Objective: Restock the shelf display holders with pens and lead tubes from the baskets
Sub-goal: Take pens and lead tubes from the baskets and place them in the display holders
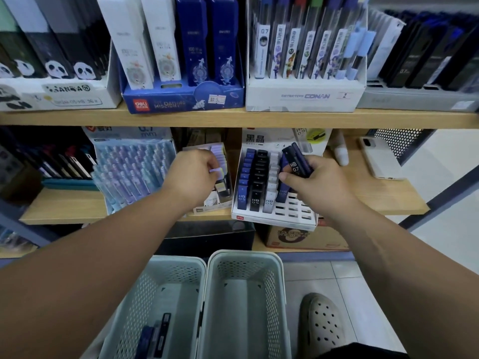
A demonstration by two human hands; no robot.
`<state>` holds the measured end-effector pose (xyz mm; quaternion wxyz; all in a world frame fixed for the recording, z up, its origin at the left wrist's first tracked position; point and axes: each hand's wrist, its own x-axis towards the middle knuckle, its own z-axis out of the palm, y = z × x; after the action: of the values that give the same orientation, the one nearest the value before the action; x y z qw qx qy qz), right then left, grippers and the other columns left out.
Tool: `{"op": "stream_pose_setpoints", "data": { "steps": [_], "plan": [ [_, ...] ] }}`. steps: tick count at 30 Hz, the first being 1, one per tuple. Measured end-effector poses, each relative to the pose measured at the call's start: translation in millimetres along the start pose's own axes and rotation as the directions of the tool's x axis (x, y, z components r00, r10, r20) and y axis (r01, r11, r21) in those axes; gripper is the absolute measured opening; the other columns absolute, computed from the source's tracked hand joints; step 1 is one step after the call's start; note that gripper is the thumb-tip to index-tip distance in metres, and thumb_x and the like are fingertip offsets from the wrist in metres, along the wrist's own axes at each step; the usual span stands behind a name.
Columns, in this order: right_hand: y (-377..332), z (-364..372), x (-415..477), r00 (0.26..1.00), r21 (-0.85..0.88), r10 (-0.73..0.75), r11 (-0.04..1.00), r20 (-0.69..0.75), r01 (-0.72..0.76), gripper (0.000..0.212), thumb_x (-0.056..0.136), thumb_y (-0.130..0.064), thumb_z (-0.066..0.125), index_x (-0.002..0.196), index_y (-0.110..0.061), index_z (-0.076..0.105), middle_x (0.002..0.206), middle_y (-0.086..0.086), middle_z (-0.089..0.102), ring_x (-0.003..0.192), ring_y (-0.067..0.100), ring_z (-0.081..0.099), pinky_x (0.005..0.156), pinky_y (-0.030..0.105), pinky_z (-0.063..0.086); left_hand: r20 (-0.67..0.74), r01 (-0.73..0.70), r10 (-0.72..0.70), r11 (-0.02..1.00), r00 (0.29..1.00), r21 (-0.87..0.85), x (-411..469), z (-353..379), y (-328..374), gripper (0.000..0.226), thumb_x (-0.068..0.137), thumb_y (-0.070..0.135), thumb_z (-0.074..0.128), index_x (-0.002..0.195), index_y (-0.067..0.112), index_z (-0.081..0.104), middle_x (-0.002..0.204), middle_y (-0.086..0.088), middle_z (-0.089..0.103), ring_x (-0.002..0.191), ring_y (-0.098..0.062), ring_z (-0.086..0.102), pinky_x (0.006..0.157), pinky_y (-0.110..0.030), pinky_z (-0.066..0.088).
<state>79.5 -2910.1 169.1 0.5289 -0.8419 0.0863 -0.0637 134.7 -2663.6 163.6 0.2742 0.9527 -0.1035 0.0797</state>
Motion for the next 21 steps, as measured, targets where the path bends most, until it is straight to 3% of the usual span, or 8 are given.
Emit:
{"op": "stream_pose_setpoints", "data": {
  "steps": [3, 5, 9, 14, 21],
  "plan": [
    [-9, -1, -3, 0.979, 0.289, 0.165, 0.938, 0.118, -0.193, 0.02, 0.089, -0.027, 0.078, 0.087, -0.012, 0.066, 0.053, -0.005, 0.054, 0.046, 0.012, 0.047, 0.042, 0.024, 0.04, -0.001, -0.07, 0.07, 0.994, 0.998, 0.082, 4, 3, -2, 0.014, 0.089, 0.011, 0.069, 0.1, 0.011, 0.079, 0.099, -0.009, 0.074, 0.089, -0.026, 0.068, 0.084, -0.039, 0.056],
    [-12, -1, -4, 0.954, 0.361, 0.224, 0.888, 0.201, -0.285, 0.031, 0.091, -0.029, 0.075, 0.101, -0.001, 0.066, 0.057, -0.003, 0.053, 0.047, 0.012, 0.047, 0.041, 0.024, 0.039, -0.023, -0.109, 0.113, 0.986, 0.993, 0.124, 6, 6, -2, 0.013, 0.088, 0.013, 0.07, 0.098, 0.011, 0.078, 0.099, -0.01, 0.07, 0.09, -0.029, 0.066, 0.083, -0.042, 0.056],
    [-11, -3, -5, 0.937, 0.346, 0.254, 0.879, 0.238, -0.327, 0.043, 0.093, -0.029, 0.072, 0.117, 0.005, 0.063, 0.06, -0.002, 0.052, 0.046, 0.011, 0.047, 0.04, 0.023, 0.038, -0.044, -0.147, 0.159, 0.97, 0.986, 0.194, 10, 10, -2, 0.008, 0.088, 0.017, 0.071, 0.092, 0.011, 0.07, 0.094, -0.01, 0.065, 0.085, -0.029, 0.062, 0.075, -0.039, 0.053],
    [-9, -10, -5, 0.911, 0.422, 0.325, 0.81, 0.252, -0.406, 0.035, 0.091, -0.037, 0.073, 0.102, -0.004, 0.071, 0.061, 0.0, 0.052, 0.045, 0.01, 0.046, 0.039, 0.022, 0.036, -0.05, -0.127, 0.139, 0.973, 0.989, 0.194, 11, 12, 0, 0.015, 0.086, 0.026, 0.074, 0.085, 0.015, 0.064, 0.085, -0.007, 0.065, 0.079, -0.027, 0.061, 0.07, -0.039, 0.053],
    [-10, -16, -8, 0.87, 0.492, 0.375, 0.719, 0.319, -0.491, 0.045, 0.09, -0.049, 0.07, 0.099, -0.005, 0.073, 0.062, 0.0, 0.053, 0.045, 0.011, 0.044, 0.039, 0.021, 0.036, -0.052, -0.093, 0.105, 0.975, 0.993, 0.203, 3, 13, -1, 0.019, 0.086, 0.028, 0.073, 0.098, 0.017, 0.064, 0.086, -0.006, 0.066, 0.083, -0.03, 0.063, 0.07, -0.04, 0.054]
  ]
}}
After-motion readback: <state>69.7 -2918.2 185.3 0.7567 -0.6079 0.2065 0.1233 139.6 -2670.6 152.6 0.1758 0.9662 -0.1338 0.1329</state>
